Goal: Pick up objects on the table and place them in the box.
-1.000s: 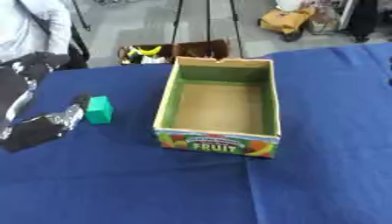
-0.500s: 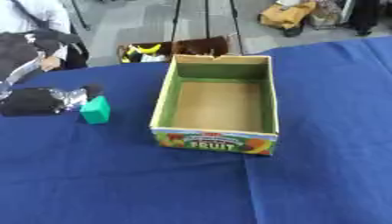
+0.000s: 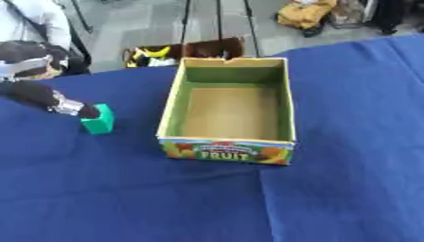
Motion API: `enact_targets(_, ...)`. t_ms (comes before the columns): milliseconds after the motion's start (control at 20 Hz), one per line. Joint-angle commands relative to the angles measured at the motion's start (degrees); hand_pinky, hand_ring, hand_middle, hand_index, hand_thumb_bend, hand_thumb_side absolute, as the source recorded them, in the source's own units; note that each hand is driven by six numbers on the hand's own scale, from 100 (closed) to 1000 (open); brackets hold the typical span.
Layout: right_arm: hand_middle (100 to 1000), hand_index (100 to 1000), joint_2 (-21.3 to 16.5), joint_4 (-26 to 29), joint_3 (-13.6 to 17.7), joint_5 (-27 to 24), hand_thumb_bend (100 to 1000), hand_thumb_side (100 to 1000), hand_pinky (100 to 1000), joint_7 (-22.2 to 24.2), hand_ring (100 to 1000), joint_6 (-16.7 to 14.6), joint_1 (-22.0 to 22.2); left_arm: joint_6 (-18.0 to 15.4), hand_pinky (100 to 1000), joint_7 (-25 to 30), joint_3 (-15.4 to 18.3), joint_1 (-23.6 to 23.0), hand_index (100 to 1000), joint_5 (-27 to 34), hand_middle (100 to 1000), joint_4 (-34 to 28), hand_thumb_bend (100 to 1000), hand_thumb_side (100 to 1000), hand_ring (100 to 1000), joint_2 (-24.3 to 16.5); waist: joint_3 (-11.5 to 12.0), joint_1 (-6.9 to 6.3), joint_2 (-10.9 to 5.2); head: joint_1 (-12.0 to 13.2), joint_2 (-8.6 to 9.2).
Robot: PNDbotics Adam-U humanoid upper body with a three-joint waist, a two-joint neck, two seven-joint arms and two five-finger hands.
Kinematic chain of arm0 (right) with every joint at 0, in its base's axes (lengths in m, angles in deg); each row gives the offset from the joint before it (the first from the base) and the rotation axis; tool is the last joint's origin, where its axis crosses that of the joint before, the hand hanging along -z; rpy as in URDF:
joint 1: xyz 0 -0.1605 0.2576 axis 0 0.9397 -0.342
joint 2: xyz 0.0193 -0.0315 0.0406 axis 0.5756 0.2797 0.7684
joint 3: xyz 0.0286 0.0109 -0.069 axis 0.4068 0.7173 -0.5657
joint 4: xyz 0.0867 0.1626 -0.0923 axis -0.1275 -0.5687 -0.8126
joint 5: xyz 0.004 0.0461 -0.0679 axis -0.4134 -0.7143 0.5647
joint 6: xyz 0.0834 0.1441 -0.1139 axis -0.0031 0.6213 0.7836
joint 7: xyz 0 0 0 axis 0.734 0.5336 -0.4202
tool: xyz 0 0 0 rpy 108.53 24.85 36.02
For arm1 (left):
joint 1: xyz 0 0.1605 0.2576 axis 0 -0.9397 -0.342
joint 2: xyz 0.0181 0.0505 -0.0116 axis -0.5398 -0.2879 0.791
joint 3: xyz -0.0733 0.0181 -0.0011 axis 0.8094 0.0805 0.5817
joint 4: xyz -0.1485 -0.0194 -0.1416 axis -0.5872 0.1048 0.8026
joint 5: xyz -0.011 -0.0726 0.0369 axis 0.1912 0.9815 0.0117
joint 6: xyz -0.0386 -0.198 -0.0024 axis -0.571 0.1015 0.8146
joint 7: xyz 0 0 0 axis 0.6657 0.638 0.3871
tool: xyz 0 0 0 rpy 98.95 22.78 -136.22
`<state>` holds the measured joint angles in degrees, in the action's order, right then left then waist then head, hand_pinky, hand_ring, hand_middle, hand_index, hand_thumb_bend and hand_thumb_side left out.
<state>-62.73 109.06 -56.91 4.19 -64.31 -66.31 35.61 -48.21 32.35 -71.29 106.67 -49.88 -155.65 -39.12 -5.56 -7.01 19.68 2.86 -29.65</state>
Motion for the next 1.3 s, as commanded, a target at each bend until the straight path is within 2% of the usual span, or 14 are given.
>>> enact_targets(50,826,918,-1.6,0.4,0.0,-0.2,100,1000,864,0.2,903,-0.1,-0.9,-0.5,809,0.6,-0.5,2.3,1000,0.7,961,6.0,827,664,866,-2.0,-0.3,0.28,-1.29,0.6,0.44)
enact_targets(200,826,918,-1.5,0.4,-0.1,-0.3,100,1000,864,0.4,903,-0.1,-1.2,-0.5,801,0.6,-0.5,4.0,1000,0.2,968,10.7,772,642,861,-1.0,-0.9,0.42,-1.10,1.1,0.86)
enact_targets(300,826,917,-1.4,0.3,-0.1,-0.3,100,1000,864,0.4,903,0.0,-1.4,-0.5,792,0.6,-0.2,4.8,1000,-0.7,979,13.0,700,621,857,-0.3,-1.2,0.57,-0.94,1.3,1.11)
enact_targets(600,825,917,-1.4,0.3,-0.1,-0.5,100,1000,864,0.5,903,0.0,-1.8,0.2,781,0.5,1.3,6.4,1000,-3.0,979,18.0,578,594,841,1.7,-2.0,0.83,-0.28,2.0,1.90)
enact_targets(850,825,917,-1.4,0.3,-0.1,-0.6,100,1000,864,0.6,903,0.1,-2.1,0.4,784,0.0,1.8,7.5,1000,-6.1,977,21.6,438,553,840,2.5,-2.6,1.02,0.26,2.5,2.25)
enact_targets(1000,825,917,-1.4,0.3,-0.1,-0.7,100,1000,865,0.6,903,0.1,-2.2,0.3,786,0.5,1.8,7.6,1000,-7.0,985,22.5,452,538,842,2.6,-2.8,1.08,0.51,2.6,2.35)
enact_targets(1300,825,915,-1.3,0.3,-0.1,-0.8,100,1000,865,0.6,904,0.1,-2.3,0.1,786,0.6,1.6,7.7,1000,-8.3,1000,23.7,393,538,845,2.7,-2.9,1.03,0.80,3.4,3.64)
